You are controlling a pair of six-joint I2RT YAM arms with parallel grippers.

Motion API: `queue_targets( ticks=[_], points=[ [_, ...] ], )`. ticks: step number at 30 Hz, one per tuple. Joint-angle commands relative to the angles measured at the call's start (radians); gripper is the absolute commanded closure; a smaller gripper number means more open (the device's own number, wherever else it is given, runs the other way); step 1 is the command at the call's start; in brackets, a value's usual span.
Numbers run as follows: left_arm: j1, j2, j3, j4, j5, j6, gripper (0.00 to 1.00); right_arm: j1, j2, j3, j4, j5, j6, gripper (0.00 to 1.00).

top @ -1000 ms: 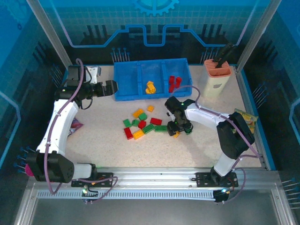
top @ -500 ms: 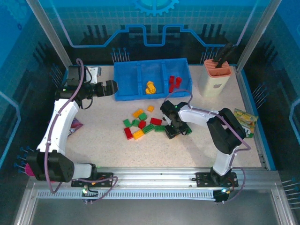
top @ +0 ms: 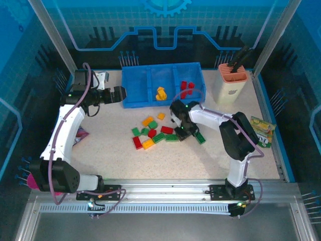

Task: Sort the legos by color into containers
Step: Pick up the lego from the center of the table, then place the lego in the container.

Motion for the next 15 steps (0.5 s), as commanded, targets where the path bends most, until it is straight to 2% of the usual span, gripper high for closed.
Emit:
queue_targets(
  ticks=[1,5,9,12,15],
  points=[
    [0.012,0.001,0.015,-0.018,-0.011,0.001,0.01,-0.036,0.053,0.243,-0.046,0.002,-0.106,0.75],
    [0.012,0.001,0.015,-0.019,-0.021,0.008,0.01,-0.065,0.191,0.548,-0.055,0.008,-0.172,0.75],
    [0.012,0.009,0.023,-0.025,-0.027,0.013,0.01,-0.086,0.392,0.891,-0.097,-0.002,-0.230,0.75],
    [0.012,0.004,0.019,-0.021,-0.030,0.010,0.01,-0.097,0.574,1.172,-0.174,0.047,-0.281,0.75],
    [0.012,0.008,0.018,-0.017,-0.015,0.003,0.01,-0.112,0.669,1.295,-0.147,0.076,-0.314,0.76]
  ],
)
